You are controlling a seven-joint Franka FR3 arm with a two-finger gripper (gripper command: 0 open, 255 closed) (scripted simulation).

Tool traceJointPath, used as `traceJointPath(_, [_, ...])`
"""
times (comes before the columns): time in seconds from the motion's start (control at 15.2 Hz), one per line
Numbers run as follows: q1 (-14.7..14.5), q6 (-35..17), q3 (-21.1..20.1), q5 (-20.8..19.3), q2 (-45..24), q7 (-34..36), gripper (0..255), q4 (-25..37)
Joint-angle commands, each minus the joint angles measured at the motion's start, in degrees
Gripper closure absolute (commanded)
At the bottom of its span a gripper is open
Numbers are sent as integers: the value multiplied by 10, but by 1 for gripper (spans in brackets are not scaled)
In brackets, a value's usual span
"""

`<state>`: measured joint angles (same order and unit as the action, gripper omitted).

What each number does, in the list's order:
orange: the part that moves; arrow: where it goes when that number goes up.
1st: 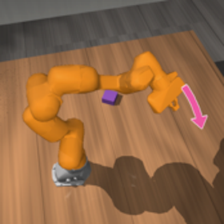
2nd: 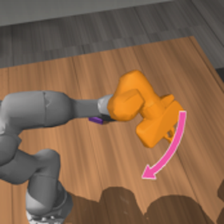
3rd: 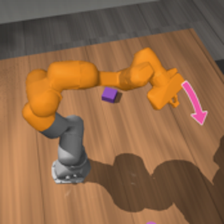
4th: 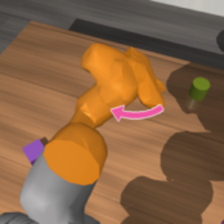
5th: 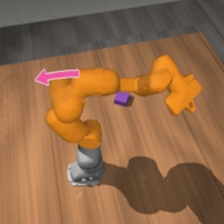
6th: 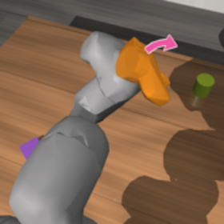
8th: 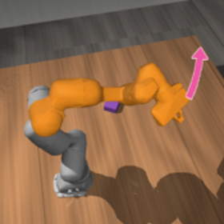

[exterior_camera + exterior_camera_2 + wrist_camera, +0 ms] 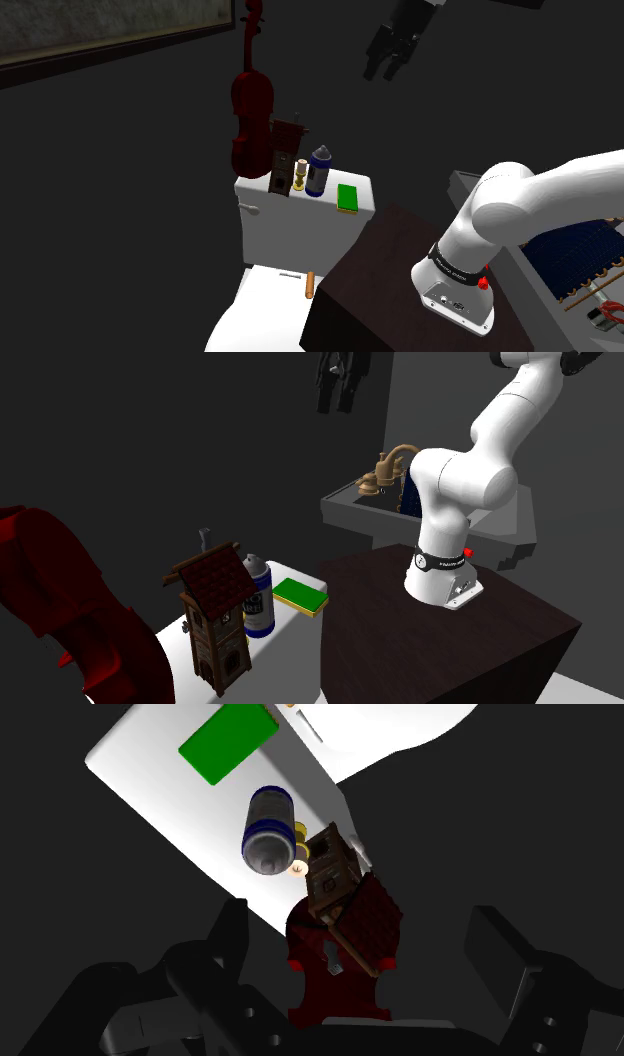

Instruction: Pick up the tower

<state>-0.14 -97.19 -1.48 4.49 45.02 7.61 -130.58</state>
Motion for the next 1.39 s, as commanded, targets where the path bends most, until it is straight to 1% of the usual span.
traceJointPath(0.0, [0, 0, 0, 0, 0, 0, 0, 0])
traceJointPath(0.33, [6, -60, -14, -10, -105, 10, 0, 27])
traceJointPath(0.66, [13, -107, -27, -26, -215, 25, 0, 72])
traceJointPath(0.99, [19, -138, -38, -48, -328, 43, 0, 135])
traceJointPath(1.25, [21, -152, -43, -69, -421, 59, 0, 198])
traceJointPath(1.32, [20, -152, -43, -71, -431, 61, 0, 206])
